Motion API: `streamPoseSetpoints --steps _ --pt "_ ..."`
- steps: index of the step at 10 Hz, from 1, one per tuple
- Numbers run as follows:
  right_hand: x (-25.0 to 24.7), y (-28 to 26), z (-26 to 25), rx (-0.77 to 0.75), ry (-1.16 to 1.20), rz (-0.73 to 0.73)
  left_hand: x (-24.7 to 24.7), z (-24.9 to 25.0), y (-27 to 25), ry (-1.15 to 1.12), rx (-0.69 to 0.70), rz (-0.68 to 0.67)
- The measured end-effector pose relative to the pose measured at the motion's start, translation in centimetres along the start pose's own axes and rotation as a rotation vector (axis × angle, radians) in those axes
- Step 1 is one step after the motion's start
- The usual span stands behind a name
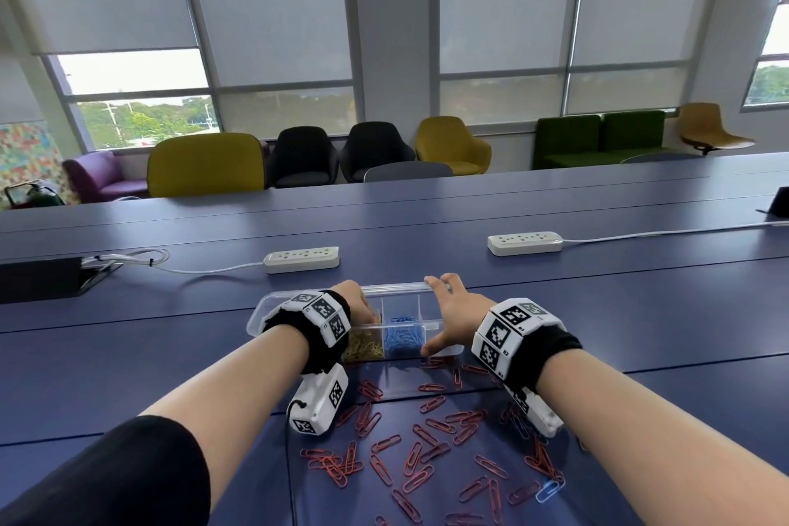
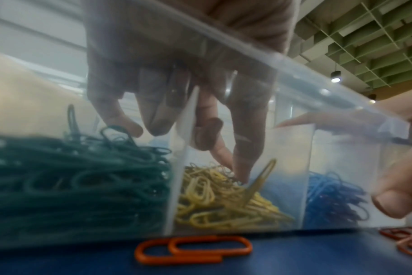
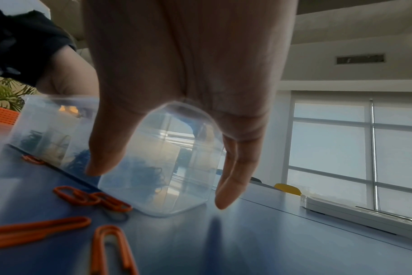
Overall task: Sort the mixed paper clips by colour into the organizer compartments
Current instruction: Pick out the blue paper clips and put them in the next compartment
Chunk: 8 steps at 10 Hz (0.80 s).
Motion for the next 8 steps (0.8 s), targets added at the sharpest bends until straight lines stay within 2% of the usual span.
streamPoseSetpoints --steps 2,3,5,8 --pt "-0.1 -0.1 0.0 0.006 0.003 0.001 0.0 0.4 -0.5 -0.067 0.087 -0.032" --pt "0.0 -0.1 0.0 0.002 0.0 -0.001 -0.1 0.5 -0.4 -0.017 0.096 -0.013" --pt "0.0 0.0 0.0 -0.001 -0.002 0.004 0.2 1.3 -0.6 0.063 0.094 -0.077" --pt "0.0 0.0 0.1 0.003 0.004 -0.001 -0.3 0.6 -0.8 -0.019 0.1 0.005"
Point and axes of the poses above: each hand's wrist, its own y-axis towards the middle knuckle, its own x-axis out of the palm, z = x × y, the point moved 10 cm from there along y, towards the middle knuckle, and after that the axes turned 6 degrees about -z, right-handed, at the moved point
